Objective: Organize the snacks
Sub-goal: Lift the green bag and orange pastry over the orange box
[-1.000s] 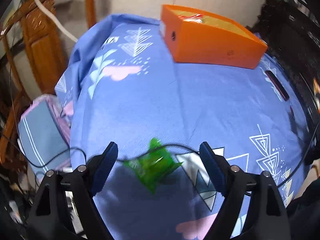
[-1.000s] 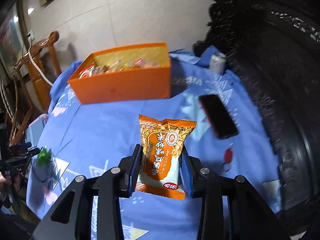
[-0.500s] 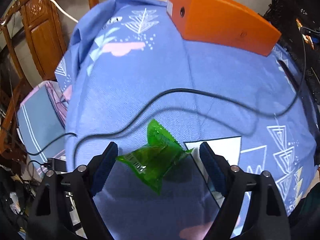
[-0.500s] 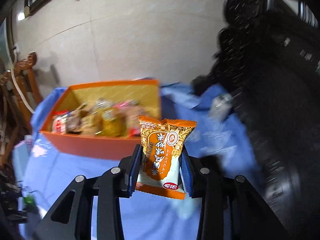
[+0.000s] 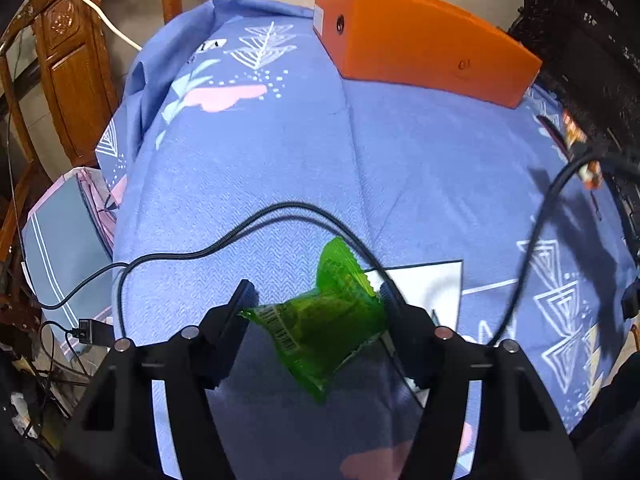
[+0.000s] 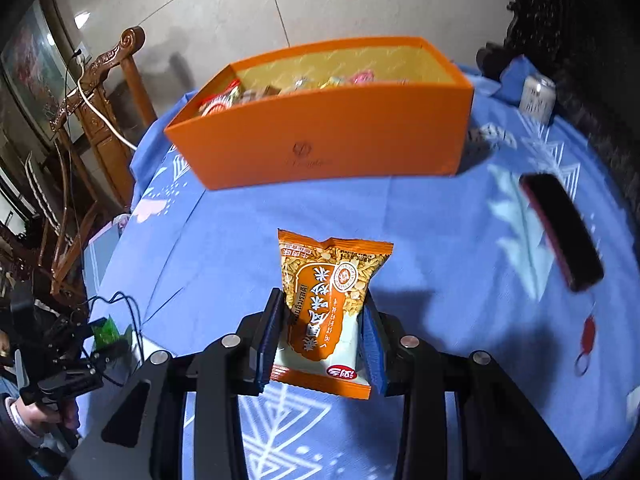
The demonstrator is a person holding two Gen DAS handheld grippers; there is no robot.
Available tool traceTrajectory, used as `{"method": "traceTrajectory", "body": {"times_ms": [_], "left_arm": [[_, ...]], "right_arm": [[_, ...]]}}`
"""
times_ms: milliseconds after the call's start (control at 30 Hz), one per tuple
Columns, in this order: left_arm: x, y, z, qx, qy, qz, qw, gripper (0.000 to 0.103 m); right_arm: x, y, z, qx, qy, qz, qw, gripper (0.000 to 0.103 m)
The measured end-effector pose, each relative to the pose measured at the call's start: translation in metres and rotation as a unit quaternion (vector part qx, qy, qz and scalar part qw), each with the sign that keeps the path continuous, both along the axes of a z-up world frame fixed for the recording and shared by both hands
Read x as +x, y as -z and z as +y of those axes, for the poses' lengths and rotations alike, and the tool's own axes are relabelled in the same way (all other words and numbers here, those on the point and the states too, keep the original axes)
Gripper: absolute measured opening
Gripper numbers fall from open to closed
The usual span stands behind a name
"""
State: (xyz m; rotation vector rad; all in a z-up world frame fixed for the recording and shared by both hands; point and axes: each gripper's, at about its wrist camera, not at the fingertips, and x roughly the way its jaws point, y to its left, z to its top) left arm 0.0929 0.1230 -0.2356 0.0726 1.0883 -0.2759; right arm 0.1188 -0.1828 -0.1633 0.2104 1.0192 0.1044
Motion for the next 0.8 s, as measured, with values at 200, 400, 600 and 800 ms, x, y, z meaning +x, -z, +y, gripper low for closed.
{"method": "traceTrajectory", "body": {"times_ms": [200,400,600,800], "left_arm": [[-0.007,-0.030,0.011,-0.003,-0.009,-0.019,0.9998,0.063],[0.000,-0.081,0.019,0.009,-0.021,-0.056,0.9982,0.063],[0.020,-0.150,-0.012,0.005,-0.004,-0.114,0.9934,0.063],[0.059,-0.204,-0.066,-0.016,0.000,-0.150,0.9885,0.063]], "right_arm": [[-0.004,-0.001,0.004,0.009,0.003,0.005,1.000,0.038],[-0.008,-0.016,-0.002,-0.002,0.006,-0.011,1.000,0.038],[-0.008,-0.052,-0.007,-0.011,0.001,-0.049,0.999,0.038],[0.010,-0.103,-0.018,-0.019,-0.001,-0.102,0.995,0.038]]}}
